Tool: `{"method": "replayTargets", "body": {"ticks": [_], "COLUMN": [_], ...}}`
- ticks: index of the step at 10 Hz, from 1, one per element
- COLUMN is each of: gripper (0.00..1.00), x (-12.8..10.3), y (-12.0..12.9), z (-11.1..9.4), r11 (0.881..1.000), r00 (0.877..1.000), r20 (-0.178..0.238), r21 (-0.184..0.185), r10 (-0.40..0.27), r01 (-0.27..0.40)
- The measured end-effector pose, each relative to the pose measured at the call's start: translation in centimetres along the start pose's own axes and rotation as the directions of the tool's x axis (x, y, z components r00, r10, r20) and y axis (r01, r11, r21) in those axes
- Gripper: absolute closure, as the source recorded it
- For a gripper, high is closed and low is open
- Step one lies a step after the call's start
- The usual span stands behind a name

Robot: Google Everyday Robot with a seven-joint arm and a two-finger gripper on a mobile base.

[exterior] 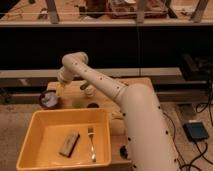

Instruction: Place towel in table surface

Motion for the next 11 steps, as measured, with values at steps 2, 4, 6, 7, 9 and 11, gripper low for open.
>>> {"method": "replayTargets", "body": {"ticks": [2, 4, 6, 7, 9, 11], "gripper": [0.2, 0.2, 0.2, 0.22, 0.37, 0.57], "x": [-0.2, -0.4, -0.4, -0.4, -0.3, -0.2], "y": [0.0, -0.2, -0.4, -0.6, -0.9, -1.2], "z": [1.0, 2.3, 3.4, 4.0, 5.0, 5.7], "r11": [1.0, 1.0, 0.999, 0.999, 0.998, 0.997], "r00": [1.0, 1.0, 1.0, 1.0, 0.999, 0.999], "r20": [0.008, 0.016, 0.022, 0.026, 0.032, 0.036], "r21": [0.012, 0.029, 0.045, 0.053, 0.065, 0.075], "r10": [-0.002, -0.004, -0.008, -0.012, -0.02, -0.024], "r01": [0.001, 0.003, 0.007, 0.011, 0.018, 0.022]}}
